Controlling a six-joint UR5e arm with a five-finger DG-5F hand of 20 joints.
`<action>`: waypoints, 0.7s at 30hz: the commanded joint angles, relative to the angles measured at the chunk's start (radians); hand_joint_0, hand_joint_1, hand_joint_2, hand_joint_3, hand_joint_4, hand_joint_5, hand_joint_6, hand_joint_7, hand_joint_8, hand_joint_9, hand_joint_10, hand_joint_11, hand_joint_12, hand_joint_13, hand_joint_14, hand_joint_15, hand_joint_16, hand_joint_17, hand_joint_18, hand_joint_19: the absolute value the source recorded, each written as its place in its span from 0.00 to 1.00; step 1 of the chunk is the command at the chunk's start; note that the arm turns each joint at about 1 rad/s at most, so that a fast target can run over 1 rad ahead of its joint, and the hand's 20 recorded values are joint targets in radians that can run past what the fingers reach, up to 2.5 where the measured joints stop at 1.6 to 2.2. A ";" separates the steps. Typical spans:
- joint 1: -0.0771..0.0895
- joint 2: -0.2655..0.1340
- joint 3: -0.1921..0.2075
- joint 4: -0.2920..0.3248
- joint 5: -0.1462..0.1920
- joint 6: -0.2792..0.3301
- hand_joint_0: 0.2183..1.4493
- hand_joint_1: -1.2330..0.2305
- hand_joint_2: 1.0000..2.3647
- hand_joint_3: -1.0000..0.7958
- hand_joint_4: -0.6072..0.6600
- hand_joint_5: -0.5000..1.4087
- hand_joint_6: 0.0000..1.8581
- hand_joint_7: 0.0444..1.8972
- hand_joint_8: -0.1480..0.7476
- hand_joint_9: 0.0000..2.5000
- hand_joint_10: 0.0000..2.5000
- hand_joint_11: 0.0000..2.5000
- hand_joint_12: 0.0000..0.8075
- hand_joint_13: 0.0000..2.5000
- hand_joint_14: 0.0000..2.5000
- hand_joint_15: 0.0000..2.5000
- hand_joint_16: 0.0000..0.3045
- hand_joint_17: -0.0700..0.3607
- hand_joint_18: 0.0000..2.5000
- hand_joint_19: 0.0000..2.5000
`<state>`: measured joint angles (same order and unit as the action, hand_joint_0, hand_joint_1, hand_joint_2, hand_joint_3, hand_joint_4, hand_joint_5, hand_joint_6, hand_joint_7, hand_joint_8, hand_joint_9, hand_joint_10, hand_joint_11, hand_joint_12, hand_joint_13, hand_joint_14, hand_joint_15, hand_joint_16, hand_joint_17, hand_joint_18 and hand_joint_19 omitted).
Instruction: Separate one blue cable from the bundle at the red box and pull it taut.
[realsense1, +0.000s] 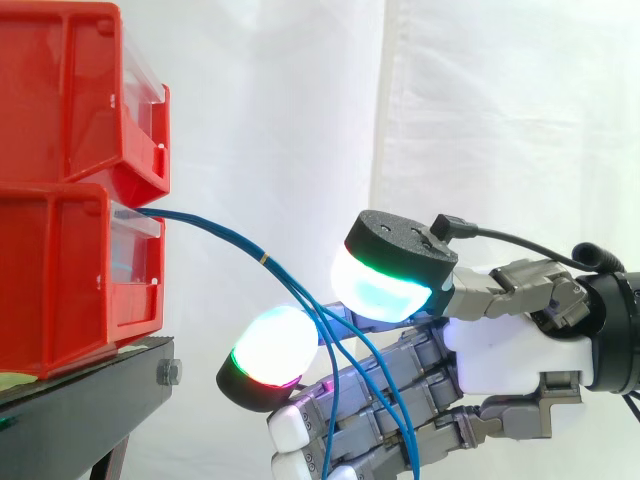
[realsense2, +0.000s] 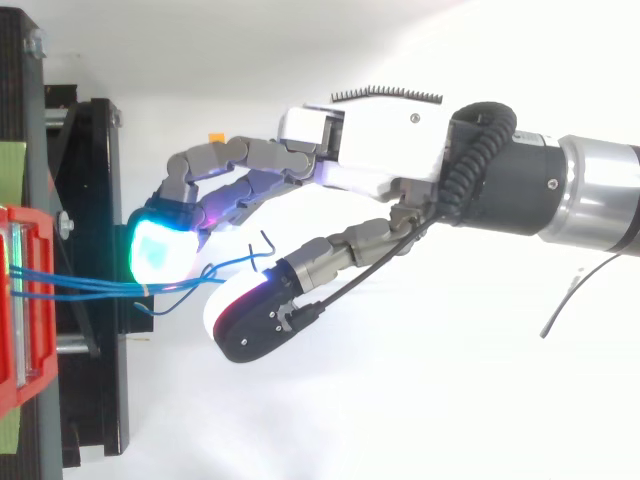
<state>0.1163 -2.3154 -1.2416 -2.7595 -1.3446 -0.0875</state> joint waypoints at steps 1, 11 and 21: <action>0.000 0.001 0.008 -0.005 -0.008 0.031 0.27 0.34 0.00 0.28 0.58 0.18 0.27 0.61 0.46 0.24 0.01 0.23 0.44 0.21 0.01 0.17 0.16 0.42 0.20 0.24; 0.000 -0.001 0.039 -0.006 -0.025 0.028 0.27 0.34 0.00 0.28 0.58 0.18 0.27 0.62 0.46 0.25 0.01 0.23 0.44 0.22 0.01 0.18 0.16 0.42 0.20 0.24; 0.002 -0.024 0.048 0.028 -0.025 -0.001 0.27 0.35 0.00 0.28 0.59 0.18 0.27 0.62 0.47 0.25 0.01 0.23 0.44 0.22 0.01 0.18 0.16 0.42 0.20 0.25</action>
<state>0.1180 -2.3314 -1.1974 -2.7448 -1.3689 -0.0837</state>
